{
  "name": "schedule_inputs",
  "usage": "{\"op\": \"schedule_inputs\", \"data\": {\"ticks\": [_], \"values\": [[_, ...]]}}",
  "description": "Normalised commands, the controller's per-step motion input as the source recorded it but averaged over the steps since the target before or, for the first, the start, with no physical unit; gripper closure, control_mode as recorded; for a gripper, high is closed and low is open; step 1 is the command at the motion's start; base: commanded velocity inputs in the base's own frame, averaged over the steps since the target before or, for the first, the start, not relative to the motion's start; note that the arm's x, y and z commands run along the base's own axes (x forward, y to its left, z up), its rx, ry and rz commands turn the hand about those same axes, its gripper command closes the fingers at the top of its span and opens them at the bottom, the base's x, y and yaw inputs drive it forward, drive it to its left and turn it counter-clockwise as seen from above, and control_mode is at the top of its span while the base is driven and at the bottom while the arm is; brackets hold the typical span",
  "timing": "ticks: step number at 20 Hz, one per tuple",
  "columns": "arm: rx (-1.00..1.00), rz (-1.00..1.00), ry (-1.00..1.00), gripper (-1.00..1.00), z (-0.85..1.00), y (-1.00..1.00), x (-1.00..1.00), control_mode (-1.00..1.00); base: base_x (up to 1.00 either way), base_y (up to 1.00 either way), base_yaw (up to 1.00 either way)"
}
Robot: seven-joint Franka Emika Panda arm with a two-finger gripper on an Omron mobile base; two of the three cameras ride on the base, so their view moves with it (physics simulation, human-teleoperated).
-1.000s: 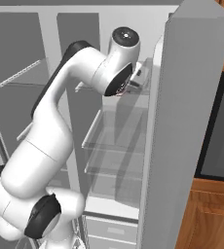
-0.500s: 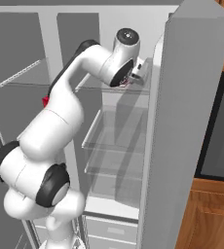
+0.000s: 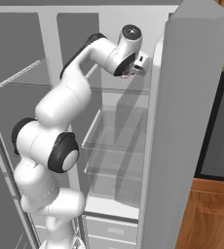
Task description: Pick up the frozen steak from the freezer, place it on any shelf in the fridge, and close the fridge and freezer doors when done.
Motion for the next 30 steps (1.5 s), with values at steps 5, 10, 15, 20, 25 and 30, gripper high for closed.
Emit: {"op": "schedule_inputs", "data": {"ticks": [5,10,15,20,25,30], "values": [[0.0,0.02,0.0,-1.0,-0.03,0.18,0.11,-1.0,0.0,0.0,0.0],[0.02,0.06,-0.05,-1.0,-0.03,0.14,-0.33,-1.0,0.0,0.0,0.0],[0.02,0.02,-0.2,-1.0,-0.16,0.07,-0.7,-1.0,0.0,0.0,0.0],[0.0,0.0,-0.32,-1.0,-0.09,0.27,-1.0,-1.0,0.0,0.0,0.0],[0.0,-0.01,-0.18,-1.0,0.0,0.44,-0.85,-1.0,0.0,0.0,0.0],[0.0,-0.1,-0.03,-1.0,0.19,0.4,-0.96,-1.0,0.0,0.0,0.0]]}}
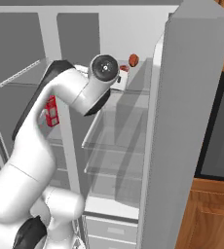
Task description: Pick up the frozen steak from the freezer, place it on any shelf in the fridge, and close the fridge and freezer doors when done.
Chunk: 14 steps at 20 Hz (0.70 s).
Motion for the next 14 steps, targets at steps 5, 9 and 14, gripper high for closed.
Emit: {"op": "schedule_inputs", "data": {"ticks": [5,9,14], "values": [[0.0,-0.18,0.09,-1.0,0.2,0.09,-1.0,-1.0,0.0,0.0,0.0],[0.0,-0.17,0.3,-1.0,-0.02,0.02,-1.0,-1.0,0.0,0.0,0.0],[0.0,-0.06,0.45,-1.0,-0.47,0.35,-1.0,-1.0,0.0,0.0,0.0]]}}
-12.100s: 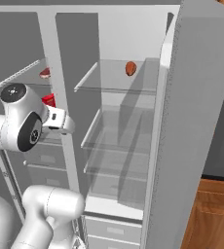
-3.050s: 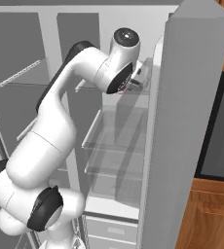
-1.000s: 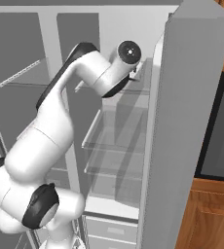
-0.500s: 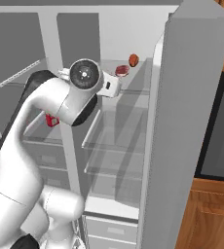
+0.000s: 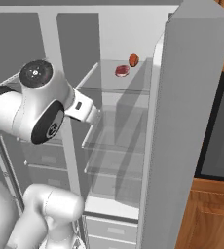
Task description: Pick up the frozen steak from the freezer, place it on any shelf in the fridge, and close the fridge and freezer doors when done.
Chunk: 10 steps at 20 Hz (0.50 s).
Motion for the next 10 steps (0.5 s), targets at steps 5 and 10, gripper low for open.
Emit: {"op": "schedule_inputs", "data": {"ticks": [5,10], "values": [[-0.07,0.0,0.31,-1.0,-0.47,0.35,-0.68,-1.0,0.0,0.0,0.0],[-0.2,0.08,-0.03,-1.0,-0.27,0.18,-0.16,-1.0,0.0,0.0,0.0]]}}
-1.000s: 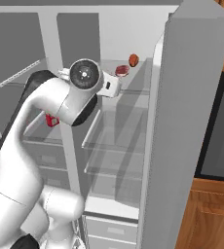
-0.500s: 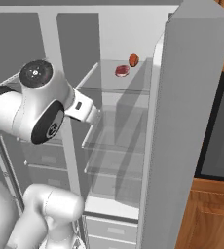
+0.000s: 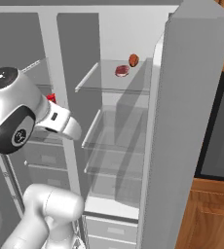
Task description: Pick up the frozen steak from the freezer, place it on any shelf in the fridge, and close the fridge and freezer doors when done.
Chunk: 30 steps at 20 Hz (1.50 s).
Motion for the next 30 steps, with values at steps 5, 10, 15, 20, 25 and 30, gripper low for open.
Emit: {"op": "schedule_inputs", "data": {"ticks": [5,10,15,20,25,30], "values": [[-0.02,0.01,-0.01,-1.0,0.0,0.0,0.0,-1.0,0.0,0.0,0.0],[0.0,0.0,0.0,-1.0,0.0,0.0,0.0,-1.0,0.0,0.0,0.0],[0.0,0.0,0.0,-1.0,0.0,0.0,-0.04,1.0,-0.32,0.0,0.0],[0.0,0.0,0.0,-1.0,0.0,0.0,0.0,1.0,-0.43,-0.06,0.0],[0.0,0.0,0.0,-1.0,0.0,0.0,0.0,1.0,-0.41,-0.19,0.0],[0.0,0.0,0.0,-1.0,0.0,0.0,0.0,1.0,-0.46,-0.22,0.0]]}}
